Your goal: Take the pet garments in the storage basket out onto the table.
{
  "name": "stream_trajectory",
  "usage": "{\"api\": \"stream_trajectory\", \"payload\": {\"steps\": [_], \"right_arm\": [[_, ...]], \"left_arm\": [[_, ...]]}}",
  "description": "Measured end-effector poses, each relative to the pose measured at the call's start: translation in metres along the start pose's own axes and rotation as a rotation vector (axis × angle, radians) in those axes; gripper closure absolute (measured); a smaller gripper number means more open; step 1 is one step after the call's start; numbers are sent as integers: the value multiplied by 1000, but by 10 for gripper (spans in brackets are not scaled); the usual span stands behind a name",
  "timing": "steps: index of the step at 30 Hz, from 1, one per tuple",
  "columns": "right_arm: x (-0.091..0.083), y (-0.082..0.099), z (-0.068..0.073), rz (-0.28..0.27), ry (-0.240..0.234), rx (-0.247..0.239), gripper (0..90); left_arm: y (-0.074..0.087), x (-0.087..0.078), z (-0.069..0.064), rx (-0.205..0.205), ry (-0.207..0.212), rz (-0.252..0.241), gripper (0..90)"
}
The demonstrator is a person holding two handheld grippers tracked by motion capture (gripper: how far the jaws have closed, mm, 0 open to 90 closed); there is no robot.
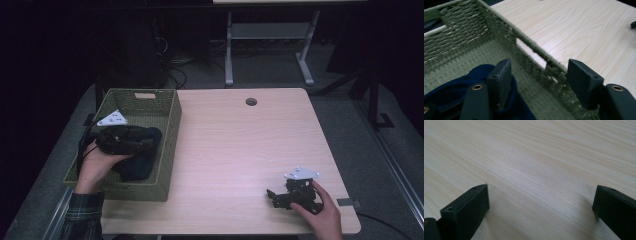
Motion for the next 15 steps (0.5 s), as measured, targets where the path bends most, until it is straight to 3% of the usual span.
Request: {"api": "stream_trajectory", "payload": {"steps": [7,15], "right_arm": [[0,0,0,0,-1,1,5],[0,0,0,0,0,1,4]], "left_arm": [[10,-8,20,-14,-39,12,384],[21,-7,31,-19,-53,45,404]]}}
Point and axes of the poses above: each handheld gripper's, and its own axes: x roughly forward along the jaws, y roughly out of its underside, z roughly to its left, the point moved 9 cm from there along x, roughly forward along the jaws, and after that the axes turned 13 degrees about -y, right-handed, at the moved point
